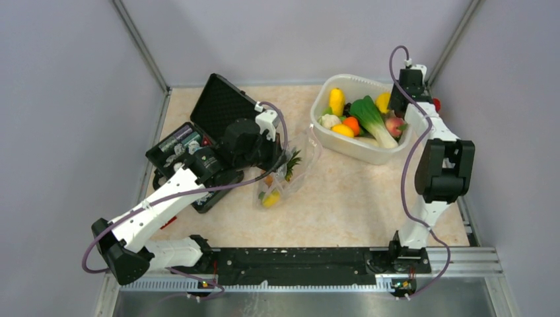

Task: Place the food in the zip-top bag and seal the zipper
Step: Pick up the fake fruit from the bin.

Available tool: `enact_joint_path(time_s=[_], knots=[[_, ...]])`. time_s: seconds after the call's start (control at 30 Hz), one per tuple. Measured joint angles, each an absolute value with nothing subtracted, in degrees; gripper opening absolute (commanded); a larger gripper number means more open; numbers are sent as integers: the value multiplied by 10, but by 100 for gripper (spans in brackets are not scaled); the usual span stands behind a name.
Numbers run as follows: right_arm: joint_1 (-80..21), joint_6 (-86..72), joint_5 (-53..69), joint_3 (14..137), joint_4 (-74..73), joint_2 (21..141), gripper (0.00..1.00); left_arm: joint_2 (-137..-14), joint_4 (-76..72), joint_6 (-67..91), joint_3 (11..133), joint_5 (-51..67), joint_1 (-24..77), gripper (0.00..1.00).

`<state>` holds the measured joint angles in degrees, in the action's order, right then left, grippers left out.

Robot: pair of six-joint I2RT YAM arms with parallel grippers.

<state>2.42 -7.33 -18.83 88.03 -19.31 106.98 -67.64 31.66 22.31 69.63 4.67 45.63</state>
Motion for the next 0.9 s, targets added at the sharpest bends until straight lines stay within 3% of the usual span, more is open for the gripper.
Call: enact_joint_path(time_s=[0.03,0.2,0.23,0.53,0.9], knots=[[24,-70,-195,873,-184,1071,14,-676,317,223,696,47,456,0],[24,-60,-198,823,-133,1063,5,-673,330,219,696,48,456,0],[25,-60,-195,808,-124,1055,0,-672,335,218,696,48,456,0],[28,-97,-87,716,-89,925,0,-670,361,222,692,52,456,0],[28,-222,76,518,11,715,0,-641,348,225,637,54,456,0]])
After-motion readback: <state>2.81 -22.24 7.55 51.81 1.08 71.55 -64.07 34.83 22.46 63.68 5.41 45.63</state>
